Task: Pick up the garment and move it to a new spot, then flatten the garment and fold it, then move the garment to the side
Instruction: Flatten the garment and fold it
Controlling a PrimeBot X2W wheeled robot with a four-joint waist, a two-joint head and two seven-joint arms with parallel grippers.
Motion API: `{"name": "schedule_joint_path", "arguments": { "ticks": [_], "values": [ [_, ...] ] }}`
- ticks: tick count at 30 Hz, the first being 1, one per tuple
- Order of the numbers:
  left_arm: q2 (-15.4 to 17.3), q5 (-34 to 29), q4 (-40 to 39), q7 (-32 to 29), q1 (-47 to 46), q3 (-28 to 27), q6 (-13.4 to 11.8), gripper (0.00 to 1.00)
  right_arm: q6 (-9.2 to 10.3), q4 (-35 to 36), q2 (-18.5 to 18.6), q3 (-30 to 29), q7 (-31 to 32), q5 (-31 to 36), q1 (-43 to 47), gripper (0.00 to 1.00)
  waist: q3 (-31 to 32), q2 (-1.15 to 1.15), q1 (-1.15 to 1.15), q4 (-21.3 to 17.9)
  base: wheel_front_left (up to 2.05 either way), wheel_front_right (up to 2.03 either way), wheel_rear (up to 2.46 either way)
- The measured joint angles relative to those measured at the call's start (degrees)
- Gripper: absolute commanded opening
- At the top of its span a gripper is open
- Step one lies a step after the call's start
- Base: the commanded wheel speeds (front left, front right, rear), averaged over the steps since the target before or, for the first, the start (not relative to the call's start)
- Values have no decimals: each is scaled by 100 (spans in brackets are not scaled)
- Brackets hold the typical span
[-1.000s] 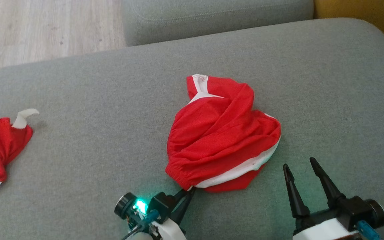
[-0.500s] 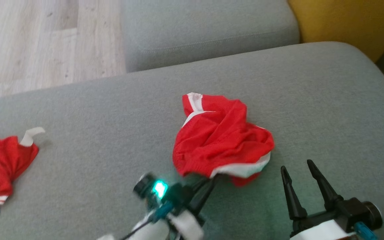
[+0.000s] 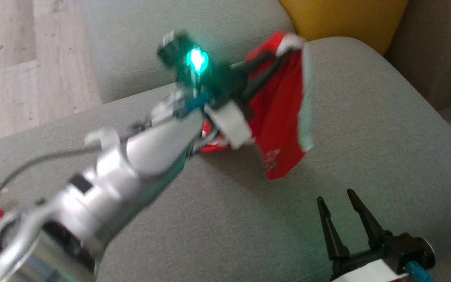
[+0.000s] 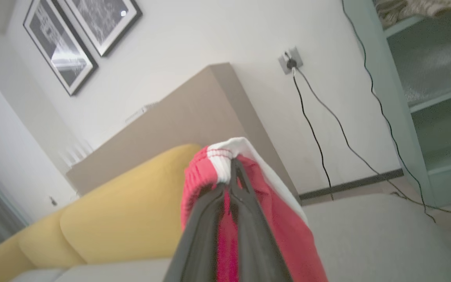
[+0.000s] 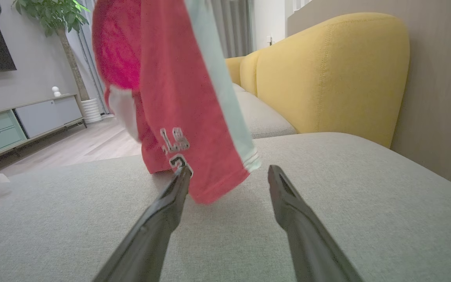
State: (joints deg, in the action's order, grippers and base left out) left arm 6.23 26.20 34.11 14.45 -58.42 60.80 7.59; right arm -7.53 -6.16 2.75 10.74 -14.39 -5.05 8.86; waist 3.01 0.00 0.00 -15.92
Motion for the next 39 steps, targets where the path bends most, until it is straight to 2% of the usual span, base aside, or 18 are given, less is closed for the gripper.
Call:
{"name": "schedule_joint_path", "arguments": {
  "ticks": [4,8,12,14,18,21,25,30,35,39],
  "values": [
    [-97,300,-104,32,-745,-66,0,0,0,21,0,-47,0,0,0,100,-10,0,0,-98,0,0,0],
    [-111,525,-38,34,-766,97,0,0,0,83,0,-190,1,8,2,100,-23,0,0,24,0,0,0],
    [118,1073,246,32,51,367,0,0,0,101,-1,-211,1,84,5,100,-91,0,0,220,0,0,0],
    [335,1379,465,30,614,343,0,0,0,102,-3,-235,1,120,8,100,-149,0,0,328,0,0,0],
    [779,1514,780,24,1427,165,-60,0,0,107,-4,-233,0,122,11,100,-291,0,0,581,0,0,0],
    [1013,1527,825,24,1803,-63,-156,0,0,98,-8,-230,0,142,10,100,-407,0,0,775,0,0,0],
    [1121,1592,728,24,2142,-460,-263,0,0,-20,-11,-301,0,-242,1,100,-532,0,0,1049,0,0,0],
    [1114,1455,521,24,2259,-740,-281,0,0,-326,-11,-319,1,-333,-120,100,-644,0,0,1355,0,0,0],
    [1076,1335,464,24,2260,-882,-275,0,0,-661,0,8,1,-726,-312,100,-687,0,0,1501,0,0,0],
    [975,1195,463,24,2259,-954,-246,0,0,-935,86,53,1,-914,-497,100,-700,0,0,1548,0,0,0]
  ]
}}
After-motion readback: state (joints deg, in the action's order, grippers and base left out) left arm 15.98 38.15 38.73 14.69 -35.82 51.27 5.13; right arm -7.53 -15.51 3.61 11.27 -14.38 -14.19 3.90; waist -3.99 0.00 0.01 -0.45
